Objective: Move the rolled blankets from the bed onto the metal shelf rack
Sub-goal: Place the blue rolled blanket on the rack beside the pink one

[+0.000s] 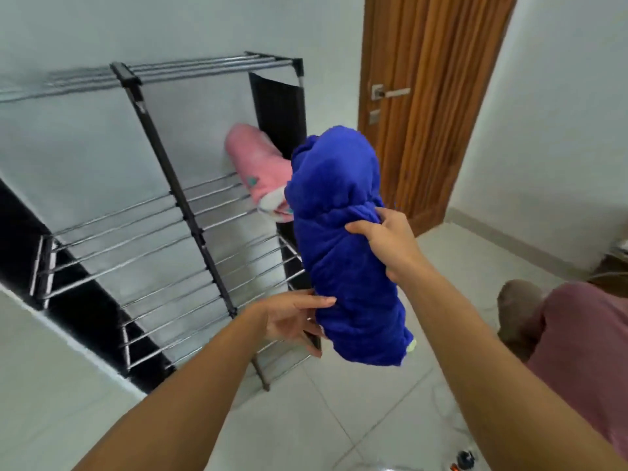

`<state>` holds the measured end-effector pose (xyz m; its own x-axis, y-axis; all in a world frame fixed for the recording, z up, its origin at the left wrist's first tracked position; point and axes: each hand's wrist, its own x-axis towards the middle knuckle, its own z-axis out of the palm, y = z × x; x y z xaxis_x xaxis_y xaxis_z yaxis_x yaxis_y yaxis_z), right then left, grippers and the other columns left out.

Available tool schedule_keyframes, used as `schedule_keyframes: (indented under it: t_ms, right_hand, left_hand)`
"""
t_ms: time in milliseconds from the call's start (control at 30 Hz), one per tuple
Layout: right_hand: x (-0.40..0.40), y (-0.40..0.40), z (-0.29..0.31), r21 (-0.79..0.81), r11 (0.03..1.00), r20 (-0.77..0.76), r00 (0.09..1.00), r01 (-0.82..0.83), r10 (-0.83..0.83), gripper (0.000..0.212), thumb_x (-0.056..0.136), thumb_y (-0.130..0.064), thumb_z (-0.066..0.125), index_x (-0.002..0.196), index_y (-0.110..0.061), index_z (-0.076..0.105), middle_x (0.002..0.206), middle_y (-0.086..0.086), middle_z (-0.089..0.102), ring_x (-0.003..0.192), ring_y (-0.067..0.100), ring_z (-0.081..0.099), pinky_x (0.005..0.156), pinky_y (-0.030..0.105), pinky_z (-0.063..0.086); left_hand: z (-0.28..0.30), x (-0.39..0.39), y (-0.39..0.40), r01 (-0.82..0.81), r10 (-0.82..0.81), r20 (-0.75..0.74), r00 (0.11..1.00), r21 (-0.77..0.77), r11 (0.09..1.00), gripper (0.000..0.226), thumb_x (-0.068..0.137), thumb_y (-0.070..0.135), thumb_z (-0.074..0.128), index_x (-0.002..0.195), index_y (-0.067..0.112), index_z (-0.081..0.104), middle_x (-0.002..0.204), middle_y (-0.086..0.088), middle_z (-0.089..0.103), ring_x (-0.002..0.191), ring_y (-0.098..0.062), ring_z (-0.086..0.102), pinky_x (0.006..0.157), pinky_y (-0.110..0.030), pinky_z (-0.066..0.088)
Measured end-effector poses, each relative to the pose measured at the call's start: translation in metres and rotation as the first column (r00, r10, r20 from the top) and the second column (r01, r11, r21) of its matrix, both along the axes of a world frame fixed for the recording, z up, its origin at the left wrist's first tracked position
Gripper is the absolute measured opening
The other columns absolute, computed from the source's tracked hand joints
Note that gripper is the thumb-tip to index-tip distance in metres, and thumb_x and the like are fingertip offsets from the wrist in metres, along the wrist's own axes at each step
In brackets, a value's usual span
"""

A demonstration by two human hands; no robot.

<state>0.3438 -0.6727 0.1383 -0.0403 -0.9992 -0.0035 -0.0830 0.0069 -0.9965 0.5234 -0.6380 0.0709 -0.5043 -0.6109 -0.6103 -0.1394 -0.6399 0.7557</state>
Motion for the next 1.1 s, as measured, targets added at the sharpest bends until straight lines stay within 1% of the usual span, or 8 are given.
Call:
schedule_keyframes:
  t_ms: [67,167,300,467,633,767,933,1100]
  right_hand:
    - [0.024,-0.029,0.012,-0.006,0.992,-0.011,0.992,-0.122,0.122,0.023,0.079,-0.011,0.071,0.102,-0.007,0.069,0.102,0.009,0.072,0.096,0.024,0.067,0.088,0.039,0.055]
    - [0.064,-0.063,0.033,-0.033,0.963,-0.005,0.964,-0.266,0.266,0.027,0.08,-0.013,0.07,0.107,-0.008,0.068,0.102,0.008,0.072,0.093,0.022,0.068,0.084,0.034,0.057]
    - [0.118,-0.098,0.053,0.012,0.924,0.077,0.922,-0.381,0.379,0.031,0.08,-0.013,0.069,0.11,-0.011,0.068,0.098,0.005,0.072,0.087,0.019,0.068,0.073,0.028,0.058]
    - [0.182,-0.145,0.06,0.141,0.896,0.206,0.897,-0.422,0.39,0.035,0.078,-0.014,0.07,0.112,-0.007,0.064,0.097,0.01,0.072,0.08,0.022,0.069,0.067,0.03,0.058]
    - [0.227,-0.186,0.054,0.217,0.881,0.186,0.904,-0.421,0.386,0.045,0.071,-0.021,0.071,0.113,-0.007,0.065,0.102,0.013,0.074,0.09,0.029,0.071,0.08,0.043,0.06]
    - [0.246,-0.214,0.052,0.234,0.886,0.183,0.914,-0.399,0.363,0.04,0.074,-0.019,0.07,0.112,-0.006,0.065,0.104,0.015,0.073,0.091,0.029,0.071,0.079,0.041,0.06]
    - [0.25,-0.237,0.051,0.254,0.901,0.199,0.93,-0.353,0.308,0.04,0.077,-0.02,0.07,0.115,-0.008,0.063,0.107,0.011,0.072,0.084,0.024,0.069,0.061,0.029,0.054]
    - [0.249,-0.247,0.047,0.281,0.906,0.189,0.944,-0.315,0.27,0.045,0.081,-0.019,0.068,0.122,-0.008,0.055,0.112,0.009,0.066,0.082,0.021,0.062,0.053,0.029,0.045]
  left_hand:
    - [0.003,0.023,-0.012,-0.123,0.123,-0.034,0.992,-0.023,0.992,0.076,0.063,0.032,0.085,0.127,0.023,0.045,0.122,-0.007,0.058,0.106,-0.032,0.062,0.094,-0.065,0.046]
    - [0.013,0.059,-0.021,-0.238,0.234,-0.057,0.971,-0.061,0.969,0.09,0.041,0.041,0.094,0.12,0.023,0.053,0.123,-0.01,0.061,0.103,-0.033,0.065,0.078,-0.057,0.057]
    - [0.031,0.109,-0.028,-0.39,0.394,0.005,0.919,-0.136,0.911,0.088,0.04,0.054,0.09,0.115,0.018,0.061,0.11,-0.01,0.071,0.095,-0.031,0.069,0.074,-0.051,0.058]
    - [0.072,0.148,-0.046,-0.505,0.564,0.232,0.793,-0.268,0.82,0.073,0.065,0.057,0.071,0.123,0.014,0.058,0.111,-0.016,0.061,0.086,-0.029,0.064,0.077,-0.05,0.059]
    - [0.09,0.163,-0.065,-0.616,0.692,0.246,0.679,-0.321,0.719,0.057,0.08,0.049,0.067,0.124,0.013,0.057,0.096,-0.009,0.061,0.076,-0.023,0.063,0.079,-0.051,0.059]
    - [0.091,0.155,-0.091,-0.603,0.739,0.289,0.608,-0.438,0.667,0.065,0.074,0.045,0.076,0.126,0.02,0.048,0.123,-0.001,0.055,0.108,-0.025,0.059,0.081,-0.048,0.058]
    - [0.08,0.145,-0.116,-0.515,0.803,0.328,0.498,-0.633,0.578,0.053,0.072,0.036,0.079,0.109,0.021,0.045,0.12,0.001,0.054,0.103,-0.024,0.057,0.088,-0.045,0.054]
    - [0.063,0.139,-0.121,-0.329,0.772,0.425,0.473,-0.727,0.602,0.094,0.07,0.045,0.078,0.142,0.02,0.022,0.14,-0.005,0.048,0.123,-0.031,0.052,0.101,-0.039,0.045]
